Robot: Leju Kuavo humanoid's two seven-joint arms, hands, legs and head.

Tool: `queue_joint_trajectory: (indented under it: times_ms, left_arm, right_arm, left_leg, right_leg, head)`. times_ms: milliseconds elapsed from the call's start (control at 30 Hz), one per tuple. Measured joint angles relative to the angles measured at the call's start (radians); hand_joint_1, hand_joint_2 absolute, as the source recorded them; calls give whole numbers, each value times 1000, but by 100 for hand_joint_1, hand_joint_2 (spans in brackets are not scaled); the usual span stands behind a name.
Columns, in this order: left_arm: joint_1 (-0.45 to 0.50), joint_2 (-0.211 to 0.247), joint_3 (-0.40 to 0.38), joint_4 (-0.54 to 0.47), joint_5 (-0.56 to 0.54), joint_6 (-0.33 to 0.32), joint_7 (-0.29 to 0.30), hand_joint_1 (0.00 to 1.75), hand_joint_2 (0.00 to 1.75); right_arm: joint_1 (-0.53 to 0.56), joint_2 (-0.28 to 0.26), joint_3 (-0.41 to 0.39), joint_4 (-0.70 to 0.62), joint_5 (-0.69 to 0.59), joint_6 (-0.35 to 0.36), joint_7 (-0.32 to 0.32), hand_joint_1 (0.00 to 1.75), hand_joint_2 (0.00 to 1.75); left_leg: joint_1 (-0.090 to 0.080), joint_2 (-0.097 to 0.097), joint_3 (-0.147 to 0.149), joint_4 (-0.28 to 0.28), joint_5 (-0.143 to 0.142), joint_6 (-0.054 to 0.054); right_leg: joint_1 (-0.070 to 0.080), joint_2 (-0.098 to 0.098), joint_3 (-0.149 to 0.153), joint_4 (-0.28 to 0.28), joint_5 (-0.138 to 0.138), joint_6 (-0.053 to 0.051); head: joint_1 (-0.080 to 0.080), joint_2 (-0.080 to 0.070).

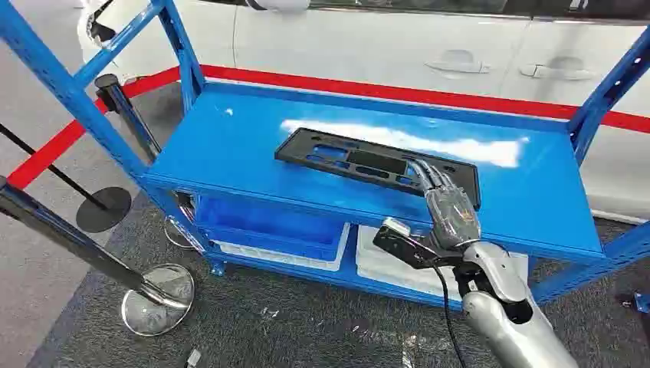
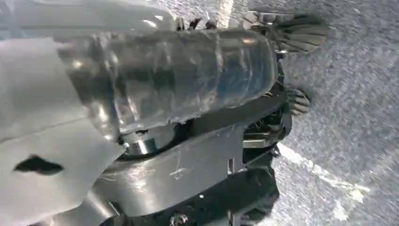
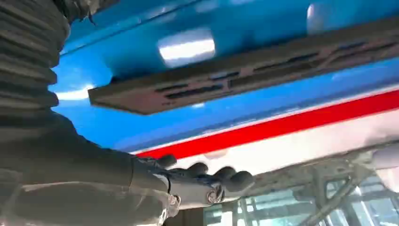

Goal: Take the parts from the cabinet and place them on the table.

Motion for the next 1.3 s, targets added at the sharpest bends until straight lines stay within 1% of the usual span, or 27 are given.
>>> queue_joint_trajectory:
  times_ms: [100,133,167,200,267,300,333,367,433,467,500,533,600,633,667,700,733,767,800,833,933,1000,1033,1133,1167,1200,1300]
  left_arm:
    - [-1,-1,1,0,3,5,-1,0,0]
    - [1,-1,1,0,3,6,-1,0,0]
    - [4,-1,2,0,3,7,-1,0,0]
    - [5,-2,2,0,3,8,-1,0,0]
    - [3,-2,2,0,3,10,-3,0,0]
    - [3,-1,3,0,3,12,-3,0,0]
    - [1,-3,3,0,3,15,-5,0,0]
    - [0,-3,3,0,3,14,-5,0,0]
    - [2,-3,3,0,3,15,-5,0,0]
    - [2,-6,4,0,3,17,-5,0,0]
    - [3,-6,4,0,3,17,-6,0,0]
    - [2,-8,5,0,3,17,-6,0,0]
    - [1,-9,6,0,2,17,-6,0,0]
    - [1,-8,6,0,2,17,-6,0,0]
    - [1,-8,6,0,-1,17,-5,0,0]
    - [1,-8,7,0,-4,16,-5,0,0]
    - [1,-9,7,0,-4,13,-5,0,0]
    - [3,-10,7,0,-7,8,-1,0,0]
    - [4,-10,7,0,-8,5,0,0,0]
    - [2,-10,7,0,-8,2,1,0,0]
    - [2,-10,7,0,-14,0,1,0,0]
    - [1,-8,8,0,-15,0,2,0,0]
    - [1,-8,8,0,-15,-2,2,0,0]
    - [2,-8,8,0,-16,-2,2,0,0]
    - [4,-8,8,0,-17,-2,3,0,0]
    - [6,-8,8,0,-18,-2,3,0,0]
    - [5,-6,8,0,-16,2,3,0,0]
  right_arm:
    - [-6,4,5,-4,-2,0,5,0,175]
    - [-5,5,10,-5,-3,1,8,0,175]
    - [-5,6,12,-5,-4,2,9,0,175]
    - [-5,10,14,-7,-5,2,11,0,175]
    - [-7,13,16,-16,-5,5,12,0,175]
    - [-8,15,16,-18,-5,6,13,0,175]
    - [-14,16,18,-18,-5,7,15,0,175]
    - [-13,17,19,-18,-5,10,19,0,175]
    - [-12,20,24,-19,-5,13,21,0,175]
    - [-12,22,26,-23,-5,13,21,0,175]
    - [-13,22,27,-24,-5,13,21,0,175]
    - [-18,22,27,-24,-3,15,23,0,175]
    - [-20,22,28,-23,3,21,31,0,175]
    - [-19,22,35,-21,8,26,35,0,175]
    - [-19,22,42,-19,11,31,40,0,175]
    - [-20,22,48,-15,14,36,40,0,175]
    - [-24,22,53,-8,16,36,40,0,175]
    - [-33,22,61,4,17,36,40,0,175]
    - [-43,22,67,18,17,36,40,0,175]
    - [-54,24,71,31,17,35,39,0,175]
    - [-62,28,82,59,17,34,39,0,175]
    - [-66,35,88,69,17,34,39,0,175]
    - [-71,35,89,74,17,34,39,0,175]
    - [-81,40,99,98,17,34,39,0,175]
    - [-81,45,101,112,17,33,39,0,175]
    - [-82,49,103,126,17,31,37,0,175]
    - [-96,63,111,167,14,19,27,0,175]
  left_leg:
    - [-6,0,-119,228,-92,3]
    - [-8,0,-146,271,-93,7]
    - [-11,-1,-151,267,-73,15]
    - [-17,-1,-136,222,-36,25]
    - [-33,-7,-62,45,66,55]
    - [-38,-12,-42,-2,66,75]
    - [-42,-11,-30,-19,64,78]
    - [-48,-11,-27,-28,61,74]
    - [-51,-12,-24,-38,62,77]
    - [-37,-9,-10,-61,70,78]
    - [-35,-7,3,-75,74,76]
    - [-34,-7,10,-82,75,79]
    - [-34,-7,10,-80,71,82]
    - [-34,-7,10,-79,68,82]
    - [-34,-7,11,-78,65,82]
    - [-33,-8,13,-74,62,80]
    - [-33,-9,16,-70,56,76]
    - [-32,-9,19,-63,49,72]
    - [-32,-9,19,-56,42,67]
    - [-39,-9,14,-50,38,61]
    - [-35,-7,14,-55,40,48]
    - [-36,-8,13,-41,25,36]
    - [-35,-8,-4,-2,4,29]
    - [-26,-8,-126,213,-76,15]
    - [-24,-8,-153,248,-72,12]
    - [-21,-8,-151,226,-42,10]
    - [-16,-8,-51,-7,95,9]
  right_leg:
    - [11,0,3,0,-5,-10]
    - [16,2,5,0,-6,-13]
    - [21,4,9,0,-8,-16]
    - [26,7,13,0,-11,-19]
    - [35,9,26,-2,-17,-21]
    - [31,9,28,-5,-19,-21]
    - [39,10,25,-5,-20,-16]
    - [26,11,23,-10,-17,-10]
    - [25,10,28,-21,-14,-1]
    - [33,10,34,-24,-17,6]
    - [30,0,31,-11,-25,10]
    - [31,-1,11,31,-49,15]
    - [26,-2,-70,181,-110,23]
    - [24,-2,-112,249,-128,26]
    - [23,-2,-128,264,-118,29]
    - [20,-3,-121,232,-82,31]
    - [17,-4,-91,163,-34,31]
    - [17,-6,-43,58,22,29]
    - [18,-11,-15,-14,33,22]
    - [24,-12,-6,-23,19,18]
    - [29,-8,-7,-22,21,2]
    - [16,-8,10,-37,24,-10]
    - [15,-9,14,-39,22,-15]
    - [17,-9,17,-38,17,-24]
    - [16,-7,18,-37,15,-24]
    - [16,-5,20,-36,11,-23]
    - [11,1,31,-27,-4,-11]
  head:
    - [-2,0]
    - [-2,0]
    - [-2,0]
    - [-2,0]
    - [-2,0]
    - [-1,0]
    - [7,0]
    - [0,0]
    - [-3,0]
    - [-2,0]
    - [1,0]
    - [3,0]
    - [2,0]
    - [2,0]
    - [2,0]
    - [2,0]
    - [2,0]
    - [3,0]
    - [2,0]
    - [2,0]
    - [1,0]
    - [0,0]
    - [-6,0]
    - [-8,0]
    - [-9,0]
    - [-9,0]
    - [-9,0]
